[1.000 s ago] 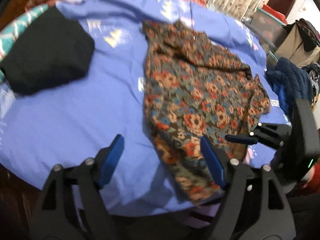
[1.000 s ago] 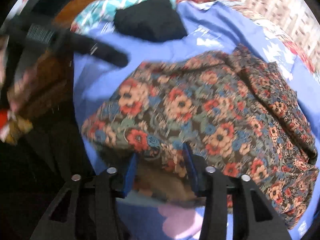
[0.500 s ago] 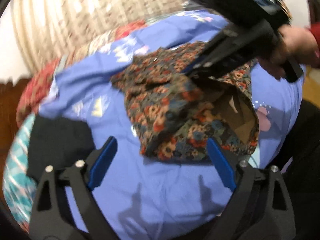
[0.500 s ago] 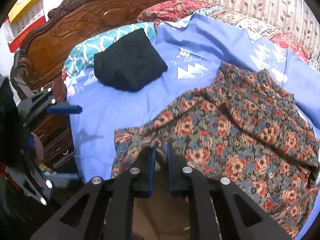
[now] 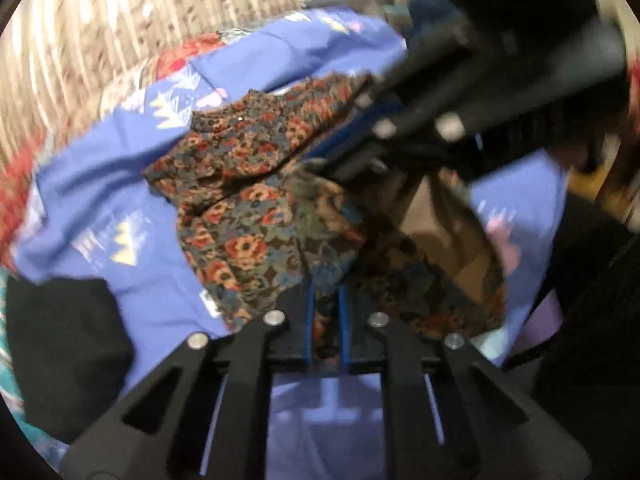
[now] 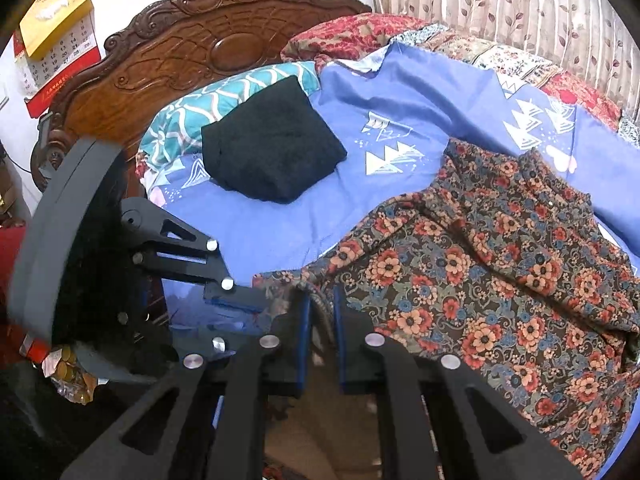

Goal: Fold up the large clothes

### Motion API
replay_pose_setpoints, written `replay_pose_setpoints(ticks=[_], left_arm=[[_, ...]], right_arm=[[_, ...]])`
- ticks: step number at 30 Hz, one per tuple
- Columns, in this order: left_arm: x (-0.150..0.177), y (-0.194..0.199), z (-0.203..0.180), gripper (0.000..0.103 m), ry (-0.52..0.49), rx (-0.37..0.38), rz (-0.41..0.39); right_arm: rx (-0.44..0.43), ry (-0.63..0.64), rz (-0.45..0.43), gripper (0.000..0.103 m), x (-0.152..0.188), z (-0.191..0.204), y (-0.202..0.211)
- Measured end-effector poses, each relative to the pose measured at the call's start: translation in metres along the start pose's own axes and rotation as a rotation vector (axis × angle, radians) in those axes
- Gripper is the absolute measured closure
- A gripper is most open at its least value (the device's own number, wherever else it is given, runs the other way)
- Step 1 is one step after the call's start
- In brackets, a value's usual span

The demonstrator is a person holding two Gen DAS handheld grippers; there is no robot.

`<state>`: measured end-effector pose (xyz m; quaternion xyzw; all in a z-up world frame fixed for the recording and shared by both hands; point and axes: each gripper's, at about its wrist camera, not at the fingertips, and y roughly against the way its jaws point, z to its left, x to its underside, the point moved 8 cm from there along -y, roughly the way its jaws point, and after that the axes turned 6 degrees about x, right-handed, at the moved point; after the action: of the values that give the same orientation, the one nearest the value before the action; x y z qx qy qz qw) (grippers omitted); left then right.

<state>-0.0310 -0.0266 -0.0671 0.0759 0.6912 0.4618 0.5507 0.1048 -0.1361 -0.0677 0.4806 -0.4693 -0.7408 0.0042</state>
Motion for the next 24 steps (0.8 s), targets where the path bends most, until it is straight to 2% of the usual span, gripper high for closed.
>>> replay_pose_setpoints(ticks=[4, 8, 10, 12, 14, 17, 19, 21, 24], left_arm=[[-0.008, 0.027, 0.032, 0.093, 0.257, 0.069, -0.118], [-0.007, 0.038, 0.066, 0.093, 0.448, 0.052, -0.180], [-0.006, 0.042, 0.080, 0.093, 0.539, 0.057, -0.215], [-0.005, 0.044, 0.087, 0.093, 0.588, 0.063, -0.241], [-0.006, 0.043, 0.090, 0.093, 0.603, 0.054, -0.238], [-0.010, 0.041, 0.076, 0.093, 0.541, 0.063, -0.199], [-0.011, 0.037, 0.066, 0.093, 0.477, 0.051, -0.143], [-0.009, 0.027, 0.053, 0.090, 0.434, 0.078, -0.069], [-0.009, 0.012, 0.035, 0.071, 0.345, 0.084, 0.009]], right_arm=[[-0.023, -0.121, -0.047, 0.074, -0.002, -0.025, 0.017], [0.063, -0.244, -0.092, 0.072, 0.011, -0.073, 0.042], [0.085, -0.355, -0.120, 0.072, 0.024, -0.109, 0.060], [0.160, -0.445, -0.138, 0.071, 0.040, -0.147, 0.080], [0.239, -0.497, -0.137, 0.071, 0.055, -0.178, 0.097], [0.263, -0.554, -0.103, 0.066, 0.076, -0.201, 0.112], [0.265, -0.555, -0.085, 0.047, 0.084, -0.200, 0.115], [0.228, -0.543, -0.064, 0.040, 0.090, -0.188, 0.108], [0.083, -0.486, -0.007, 0.039, 0.090, -0.141, 0.080]])
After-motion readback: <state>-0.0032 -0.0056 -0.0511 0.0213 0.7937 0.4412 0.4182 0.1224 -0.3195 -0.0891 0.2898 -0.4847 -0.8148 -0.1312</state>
